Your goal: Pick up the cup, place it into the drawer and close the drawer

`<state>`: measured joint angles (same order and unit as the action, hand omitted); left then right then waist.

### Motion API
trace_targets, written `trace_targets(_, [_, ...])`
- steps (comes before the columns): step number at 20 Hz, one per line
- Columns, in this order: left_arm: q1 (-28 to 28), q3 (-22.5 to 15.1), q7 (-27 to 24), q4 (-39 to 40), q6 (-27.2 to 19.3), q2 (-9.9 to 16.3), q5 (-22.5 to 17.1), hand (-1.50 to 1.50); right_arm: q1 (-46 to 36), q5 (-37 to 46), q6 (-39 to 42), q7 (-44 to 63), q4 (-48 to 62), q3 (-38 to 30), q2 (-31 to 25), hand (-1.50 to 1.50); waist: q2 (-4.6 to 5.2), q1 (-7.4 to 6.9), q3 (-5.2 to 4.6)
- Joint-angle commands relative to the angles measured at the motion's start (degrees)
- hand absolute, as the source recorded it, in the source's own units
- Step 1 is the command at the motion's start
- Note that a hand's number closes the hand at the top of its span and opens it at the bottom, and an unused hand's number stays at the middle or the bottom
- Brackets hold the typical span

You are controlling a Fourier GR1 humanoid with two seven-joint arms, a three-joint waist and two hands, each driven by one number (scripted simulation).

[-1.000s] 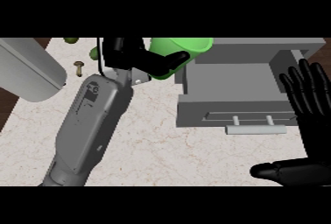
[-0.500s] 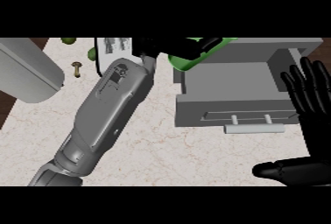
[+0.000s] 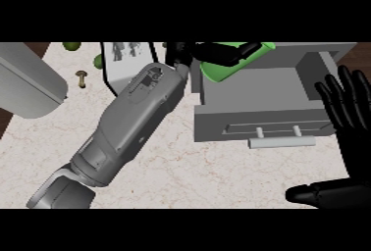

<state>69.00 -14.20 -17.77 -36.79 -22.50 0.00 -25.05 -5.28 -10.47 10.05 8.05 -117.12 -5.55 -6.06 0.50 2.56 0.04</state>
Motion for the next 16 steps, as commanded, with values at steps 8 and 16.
trace_targets(8, [7.19,-8.96,-2.11,13.36,0.42,0.0,-6.3,1.5,-4.68,0.6,-0.86,1.33,2.55,0.5,-0.08,-1.5,0.6,1.64,0.01])
trace_targets(16, [7.32,-17.82,-1.12,16.32,-3.68,0.0,-7.77,1.5,-3.31,1.02,1.0,-2.46,3.68,2.63,1.12,-1.5,1.16,3.62,0.08])
